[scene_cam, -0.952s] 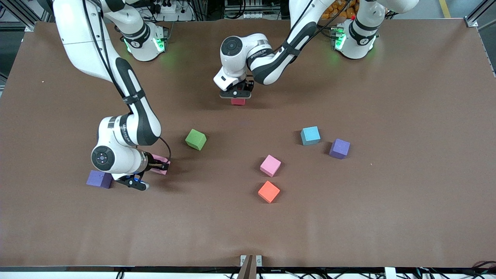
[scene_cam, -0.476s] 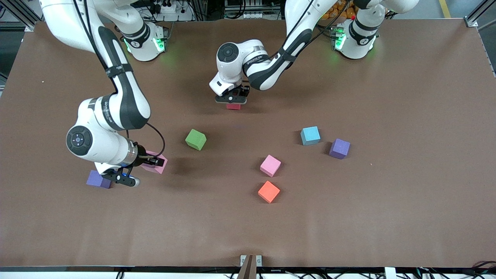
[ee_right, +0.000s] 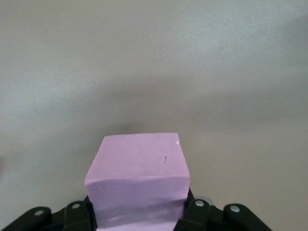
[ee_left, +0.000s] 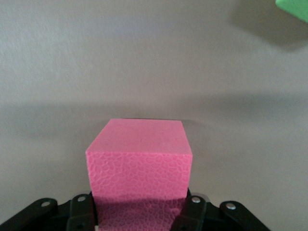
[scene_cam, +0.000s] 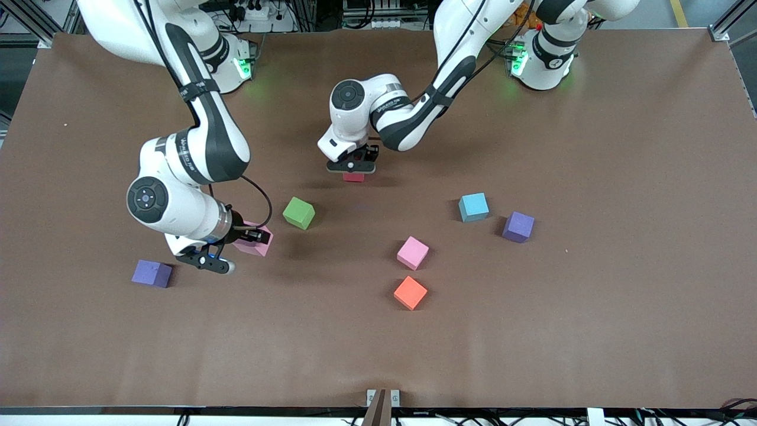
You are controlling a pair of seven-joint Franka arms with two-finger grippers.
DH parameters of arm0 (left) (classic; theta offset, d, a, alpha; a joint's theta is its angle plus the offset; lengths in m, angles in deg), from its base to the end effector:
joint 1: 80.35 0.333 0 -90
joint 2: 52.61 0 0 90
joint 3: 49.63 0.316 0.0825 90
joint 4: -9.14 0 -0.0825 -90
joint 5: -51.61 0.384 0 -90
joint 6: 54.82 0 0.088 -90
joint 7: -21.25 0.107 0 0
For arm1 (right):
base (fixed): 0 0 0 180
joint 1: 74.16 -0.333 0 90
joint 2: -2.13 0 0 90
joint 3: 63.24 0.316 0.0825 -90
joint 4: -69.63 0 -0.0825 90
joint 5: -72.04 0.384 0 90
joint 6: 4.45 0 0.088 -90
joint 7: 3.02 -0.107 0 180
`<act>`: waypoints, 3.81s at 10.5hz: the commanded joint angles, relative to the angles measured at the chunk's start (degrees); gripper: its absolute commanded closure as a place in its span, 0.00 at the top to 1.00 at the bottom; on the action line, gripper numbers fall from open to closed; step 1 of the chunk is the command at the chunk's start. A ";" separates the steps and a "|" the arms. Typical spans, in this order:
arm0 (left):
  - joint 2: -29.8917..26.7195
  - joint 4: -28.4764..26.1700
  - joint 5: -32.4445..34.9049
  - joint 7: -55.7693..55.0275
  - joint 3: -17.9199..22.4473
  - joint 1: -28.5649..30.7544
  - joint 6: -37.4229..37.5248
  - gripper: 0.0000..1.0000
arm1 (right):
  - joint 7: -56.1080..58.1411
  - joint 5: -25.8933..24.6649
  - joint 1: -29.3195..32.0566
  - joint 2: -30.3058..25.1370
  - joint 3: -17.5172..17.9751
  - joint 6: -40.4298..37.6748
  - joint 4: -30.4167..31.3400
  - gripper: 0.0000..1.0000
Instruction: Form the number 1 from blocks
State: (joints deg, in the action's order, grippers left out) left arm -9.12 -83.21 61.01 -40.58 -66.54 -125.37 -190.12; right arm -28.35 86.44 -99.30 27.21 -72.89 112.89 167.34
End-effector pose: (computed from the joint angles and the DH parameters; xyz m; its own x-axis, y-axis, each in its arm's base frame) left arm 0.3519 -0.5991 0.1974 0.9974 -0.0396 -0.0600 -0.0357 -0.9972 0.0649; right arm 0.6241 0.1978 0.3348 0.9514 -0.2719 -0.1445 -0.2859 -0.9543 -0.0870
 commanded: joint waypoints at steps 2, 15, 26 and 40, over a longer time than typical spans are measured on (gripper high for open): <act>1.06 2.79 0.79 3.29 1.61 -0.24 3.45 0.00 | -0.77 0.89 -1.13 -2.68 -0.46 0.51 2.93 0.55; -8.33 2.70 1.32 -0.31 4.25 -0.07 13.66 1.00 | -1.03 5.29 -6.05 -3.03 -0.55 0.69 2.67 0.55; -8.78 1.74 0.70 -15.51 4.08 20.15 8.92 1.00 | -3.21 11.71 -21.95 7.95 -0.99 12.29 2.58 0.55; -19.95 -26.48 0.71 6.02 2.49 29.56 0.31 1.00 | -4.63 11.79 -27.06 10.33 -0.99 12.11 4.60 0.57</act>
State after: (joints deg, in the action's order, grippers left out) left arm -27.84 -107.76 61.21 -34.88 -63.30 -96.25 -188.80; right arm -32.40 97.01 -124.93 37.21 -73.02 124.33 171.62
